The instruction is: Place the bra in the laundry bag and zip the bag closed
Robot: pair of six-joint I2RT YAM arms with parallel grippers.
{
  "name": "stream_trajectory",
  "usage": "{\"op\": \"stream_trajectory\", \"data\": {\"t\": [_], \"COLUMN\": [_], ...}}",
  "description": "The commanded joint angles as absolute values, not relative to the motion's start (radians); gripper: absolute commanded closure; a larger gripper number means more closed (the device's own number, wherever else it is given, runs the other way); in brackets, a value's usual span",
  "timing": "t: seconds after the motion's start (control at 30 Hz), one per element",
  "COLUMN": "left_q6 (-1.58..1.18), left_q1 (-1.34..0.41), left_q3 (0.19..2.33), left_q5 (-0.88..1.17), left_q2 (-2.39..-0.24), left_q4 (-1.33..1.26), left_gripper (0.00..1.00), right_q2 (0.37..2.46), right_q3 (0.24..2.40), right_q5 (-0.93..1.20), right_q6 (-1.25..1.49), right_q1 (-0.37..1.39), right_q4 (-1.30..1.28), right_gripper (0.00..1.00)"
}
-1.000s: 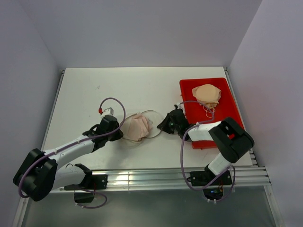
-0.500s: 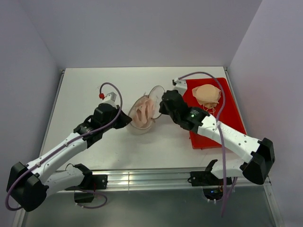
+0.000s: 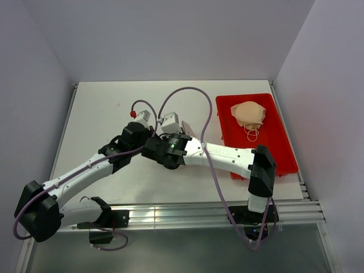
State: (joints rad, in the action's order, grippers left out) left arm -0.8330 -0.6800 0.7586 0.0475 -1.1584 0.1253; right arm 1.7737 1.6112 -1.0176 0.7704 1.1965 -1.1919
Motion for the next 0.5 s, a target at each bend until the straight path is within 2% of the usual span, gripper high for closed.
{"op": "stream_trajectory", "data": {"t": [0.0,0.13,0.4,0.47], "left_q6": [-0.825,-0.838,-0.861,-0.859], "left_q1": [-0.683,-0.680,-0.650,-0.646], "left_q3": [0.795,0.744,0.670,0.667], "left_q5": [0.041,0.034,0.055,0.066], "left_q2": [-1.178,-1.187,-1.160,-1.164], "left_q4": [0.064,0.018,-0.049,-0.055], "left_gripper": [1.00,1.00,1.00,1.00], "right_q2": [1.770,1.720,1.641,1.629], "right_q3": [1.698,1.660,1.568,1.539], "right_q5": [-1.077,-0.996,-0.818,-0.796], "right_q6": [0.759,0.710,0.643,0.644], "right_q1": [1.212,1.209,1.161,1.154], "right_q4": [-1.238,-1.097,-0.847,-0.819], "right_gripper": [0.98,0.78,0.69,0.60]}}
